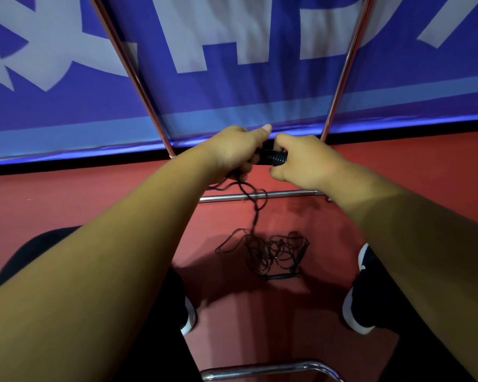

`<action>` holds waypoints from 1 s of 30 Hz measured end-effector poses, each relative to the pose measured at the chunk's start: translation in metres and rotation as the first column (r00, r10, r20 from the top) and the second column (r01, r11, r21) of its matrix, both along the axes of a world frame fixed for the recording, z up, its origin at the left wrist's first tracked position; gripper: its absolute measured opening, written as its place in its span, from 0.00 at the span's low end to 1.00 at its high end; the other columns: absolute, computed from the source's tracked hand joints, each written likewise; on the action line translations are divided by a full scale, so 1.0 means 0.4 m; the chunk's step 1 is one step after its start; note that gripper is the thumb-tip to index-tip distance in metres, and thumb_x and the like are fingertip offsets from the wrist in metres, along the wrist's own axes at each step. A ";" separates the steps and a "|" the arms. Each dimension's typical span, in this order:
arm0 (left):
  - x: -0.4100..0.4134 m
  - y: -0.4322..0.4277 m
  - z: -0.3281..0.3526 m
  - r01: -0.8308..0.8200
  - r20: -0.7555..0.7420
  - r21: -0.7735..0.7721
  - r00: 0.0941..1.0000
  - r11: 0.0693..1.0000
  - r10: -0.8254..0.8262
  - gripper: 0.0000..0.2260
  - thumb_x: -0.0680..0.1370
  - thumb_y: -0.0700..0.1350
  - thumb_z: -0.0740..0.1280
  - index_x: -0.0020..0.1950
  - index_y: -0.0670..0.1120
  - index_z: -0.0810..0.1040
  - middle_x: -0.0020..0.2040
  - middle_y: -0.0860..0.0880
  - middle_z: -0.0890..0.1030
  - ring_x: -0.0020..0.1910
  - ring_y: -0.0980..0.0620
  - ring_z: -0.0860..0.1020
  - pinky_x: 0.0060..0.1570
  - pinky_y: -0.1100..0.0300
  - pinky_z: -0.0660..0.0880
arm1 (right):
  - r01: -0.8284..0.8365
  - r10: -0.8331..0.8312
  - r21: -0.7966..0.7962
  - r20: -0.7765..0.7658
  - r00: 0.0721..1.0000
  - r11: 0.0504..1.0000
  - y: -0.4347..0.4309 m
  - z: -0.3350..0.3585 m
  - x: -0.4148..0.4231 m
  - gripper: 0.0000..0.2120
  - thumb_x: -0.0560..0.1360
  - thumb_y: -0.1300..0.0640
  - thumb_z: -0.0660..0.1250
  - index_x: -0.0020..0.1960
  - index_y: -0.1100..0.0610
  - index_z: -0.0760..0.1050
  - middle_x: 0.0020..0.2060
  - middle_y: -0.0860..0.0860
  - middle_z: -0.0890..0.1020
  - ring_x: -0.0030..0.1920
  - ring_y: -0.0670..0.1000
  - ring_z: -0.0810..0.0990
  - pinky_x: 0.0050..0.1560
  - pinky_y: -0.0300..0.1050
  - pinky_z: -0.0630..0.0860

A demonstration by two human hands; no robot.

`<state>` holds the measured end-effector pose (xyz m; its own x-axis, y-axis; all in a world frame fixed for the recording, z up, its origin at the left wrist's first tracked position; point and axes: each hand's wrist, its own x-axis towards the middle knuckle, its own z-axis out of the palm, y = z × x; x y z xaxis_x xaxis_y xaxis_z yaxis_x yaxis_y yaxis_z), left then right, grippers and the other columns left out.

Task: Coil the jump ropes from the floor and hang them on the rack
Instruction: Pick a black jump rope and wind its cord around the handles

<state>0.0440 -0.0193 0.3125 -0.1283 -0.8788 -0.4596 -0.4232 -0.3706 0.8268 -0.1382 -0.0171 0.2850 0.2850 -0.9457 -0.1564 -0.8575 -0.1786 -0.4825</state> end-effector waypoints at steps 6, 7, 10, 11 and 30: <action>0.007 -0.008 -0.002 0.080 0.147 -0.077 0.987 0.994 -0.068 0.20 0.84 0.55 0.65 0.46 0.39 0.82 0.32 0.46 0.74 0.28 0.49 0.66 0.28 0.60 0.64 | 0.152 -0.176 0.154 0.159 0.972 0.976 -0.015 0.019 -0.006 0.11 0.69 0.52 0.77 0.46 0.52 0.76 0.33 0.48 0.80 0.30 0.51 0.75 0.32 0.43 0.72; 0.006 -0.010 0.000 0.077 0.121 -0.078 0.990 0.994 -0.067 0.19 0.84 0.55 0.65 0.48 0.40 0.83 0.31 0.48 0.73 0.28 0.50 0.65 0.28 0.61 0.63 | 0.179 -0.222 0.211 0.200 0.954 0.961 -0.017 0.022 -0.001 0.10 0.69 0.53 0.77 0.46 0.52 0.78 0.31 0.49 0.79 0.28 0.51 0.75 0.29 0.43 0.73; 0.007 -0.014 0.002 0.090 0.085 -0.070 0.993 0.993 -0.084 0.15 0.84 0.53 0.66 0.45 0.45 0.82 0.31 0.50 0.73 0.28 0.51 0.66 0.28 0.62 0.62 | 0.212 -0.314 0.337 0.284 0.906 0.917 -0.018 0.026 0.013 0.09 0.68 0.53 0.74 0.46 0.54 0.81 0.31 0.53 0.77 0.30 0.54 0.75 0.29 0.44 0.72; 0.008 -0.013 0.001 0.100 0.079 -0.075 0.992 0.992 -0.094 0.14 0.84 0.52 0.66 0.43 0.46 0.80 0.31 0.50 0.74 0.28 0.51 0.68 0.28 0.61 0.64 | 0.219 -0.341 0.371 0.307 0.889 0.903 -0.017 0.025 0.016 0.08 0.68 0.53 0.73 0.44 0.56 0.81 0.30 0.54 0.76 0.30 0.54 0.74 0.28 0.43 0.70; 0.031 0.015 -0.018 0.478 0.096 0.039 0.872 0.877 -0.479 0.18 0.89 0.52 0.53 0.53 0.41 0.75 0.44 0.40 0.87 0.43 0.44 0.86 0.48 0.55 0.78 | 0.062 -0.637 0.703 0.599 0.485 0.708 -0.018 0.027 0.016 0.18 0.77 0.39 0.74 0.57 0.52 0.81 0.40 0.52 0.81 0.28 0.47 0.68 0.22 0.35 0.55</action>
<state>0.0565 -0.0133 0.3053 -0.4844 -0.7150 -0.5042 -0.6319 -0.1127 0.7668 -0.1318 -0.0244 0.2959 0.2166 -0.8036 -0.5544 -0.0061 0.5668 -0.8239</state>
